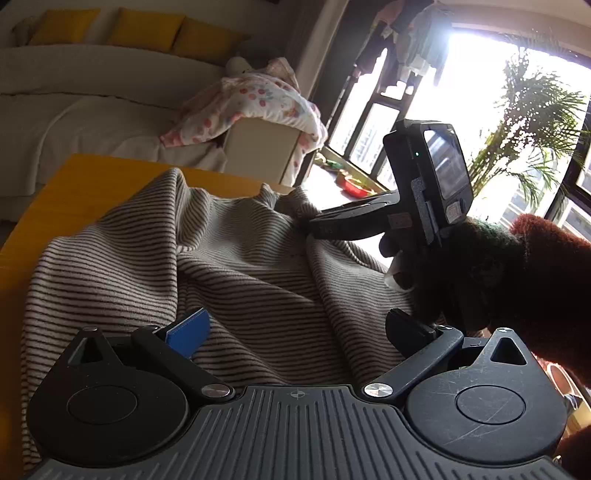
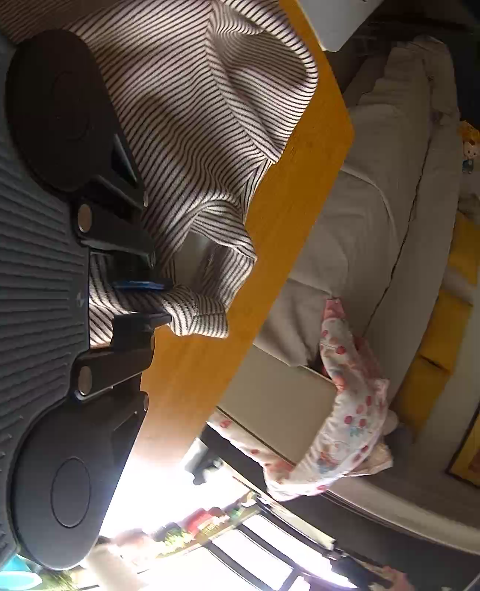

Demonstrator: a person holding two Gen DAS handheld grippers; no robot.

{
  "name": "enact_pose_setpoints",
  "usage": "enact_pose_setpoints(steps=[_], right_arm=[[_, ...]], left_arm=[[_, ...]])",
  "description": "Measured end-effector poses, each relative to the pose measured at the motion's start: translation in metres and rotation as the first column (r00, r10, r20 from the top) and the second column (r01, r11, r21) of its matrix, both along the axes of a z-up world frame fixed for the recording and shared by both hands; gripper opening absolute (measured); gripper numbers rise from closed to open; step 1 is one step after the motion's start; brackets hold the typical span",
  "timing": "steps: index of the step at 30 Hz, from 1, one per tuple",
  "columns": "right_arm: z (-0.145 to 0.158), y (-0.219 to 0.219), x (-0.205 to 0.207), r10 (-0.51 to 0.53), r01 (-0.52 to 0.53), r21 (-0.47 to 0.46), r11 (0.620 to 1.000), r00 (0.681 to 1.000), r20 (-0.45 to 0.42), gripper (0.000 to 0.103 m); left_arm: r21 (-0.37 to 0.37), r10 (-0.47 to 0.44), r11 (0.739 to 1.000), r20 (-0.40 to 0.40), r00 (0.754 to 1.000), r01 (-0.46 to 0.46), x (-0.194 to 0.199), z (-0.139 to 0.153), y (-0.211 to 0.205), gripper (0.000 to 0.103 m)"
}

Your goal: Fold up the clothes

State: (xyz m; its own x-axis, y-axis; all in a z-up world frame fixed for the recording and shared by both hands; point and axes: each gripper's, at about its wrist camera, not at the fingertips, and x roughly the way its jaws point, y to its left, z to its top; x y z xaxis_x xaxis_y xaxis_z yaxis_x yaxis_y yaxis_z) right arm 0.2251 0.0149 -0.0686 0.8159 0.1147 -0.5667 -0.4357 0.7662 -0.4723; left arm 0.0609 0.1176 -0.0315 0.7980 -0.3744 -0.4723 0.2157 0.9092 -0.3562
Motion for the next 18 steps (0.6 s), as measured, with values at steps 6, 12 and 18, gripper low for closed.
enact_pose_setpoints(steps=[6,12,18], right_arm=[[-0.009,-0.026,0.032,-0.046,0.046,-0.039,0.998,0.999,0.009,0.009],[0.059,-0.078,-0.072,0.233,-0.229,0.100,0.968,0.972,-0.032,0.019],[0.060,-0.119,-0.199,0.469,-0.480,-0.065,0.875,0.873,-0.130,0.021]], left_arm=[[-0.002,0.012,1.000,-0.013,1.000,-0.012,0.000,-0.002,0.001,0.103],[-0.046,0.071,0.996,-0.052,0.996,-0.074,0.003,-0.007,0.013,0.103],[-0.047,0.094,0.994,-0.067,0.993,-0.097,0.004,-0.007,0.014,0.103]])
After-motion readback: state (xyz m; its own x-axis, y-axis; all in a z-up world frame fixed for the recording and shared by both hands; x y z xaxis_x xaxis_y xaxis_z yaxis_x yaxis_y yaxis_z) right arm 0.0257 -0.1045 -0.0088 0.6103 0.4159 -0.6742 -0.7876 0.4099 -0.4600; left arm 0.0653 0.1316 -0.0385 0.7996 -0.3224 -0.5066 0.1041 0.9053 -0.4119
